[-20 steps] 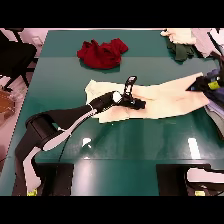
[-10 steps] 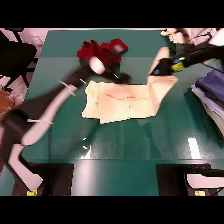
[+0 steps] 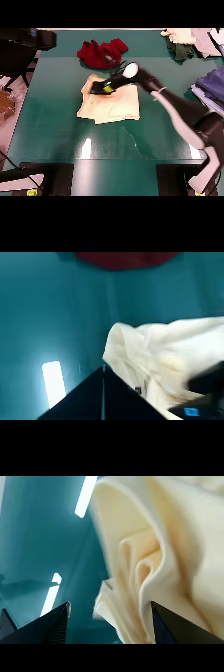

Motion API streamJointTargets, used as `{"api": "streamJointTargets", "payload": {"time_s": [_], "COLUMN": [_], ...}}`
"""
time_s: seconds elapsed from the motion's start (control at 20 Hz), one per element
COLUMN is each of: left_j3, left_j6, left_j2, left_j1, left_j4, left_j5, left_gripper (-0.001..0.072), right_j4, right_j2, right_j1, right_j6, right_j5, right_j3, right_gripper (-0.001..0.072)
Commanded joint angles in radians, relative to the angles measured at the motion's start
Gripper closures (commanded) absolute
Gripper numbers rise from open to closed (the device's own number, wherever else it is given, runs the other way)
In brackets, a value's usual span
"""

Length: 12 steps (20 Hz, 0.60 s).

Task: Fold the shirts.

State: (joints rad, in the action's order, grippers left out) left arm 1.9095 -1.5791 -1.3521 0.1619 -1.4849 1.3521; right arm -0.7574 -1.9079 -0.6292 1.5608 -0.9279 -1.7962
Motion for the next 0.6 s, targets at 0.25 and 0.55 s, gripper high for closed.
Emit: {"api": "streamJointTargets", "payload": {"time_s": [0.25,0.55], "left_j3": [0.003,-0.124], "left_j6": [0.016,0.017], "left_j2": [0.037,0.033], "left_j1": [-0.017,-0.017], "left_j4": [0.008,0.205], "left_j5": [0.070,0.021], "left_gripper": [0.0681,0.0681], "right_j4": [-0.301,-0.300], "right_j2": [0.086,0.286], "right_j1": [0.186,0.475], "right_j6": [0.046,-0.052], "right_j5": [-0.334,-0.378], "right_j3": [-0.051,0.307], "right_gripper": [0.0140,0.0086]}}
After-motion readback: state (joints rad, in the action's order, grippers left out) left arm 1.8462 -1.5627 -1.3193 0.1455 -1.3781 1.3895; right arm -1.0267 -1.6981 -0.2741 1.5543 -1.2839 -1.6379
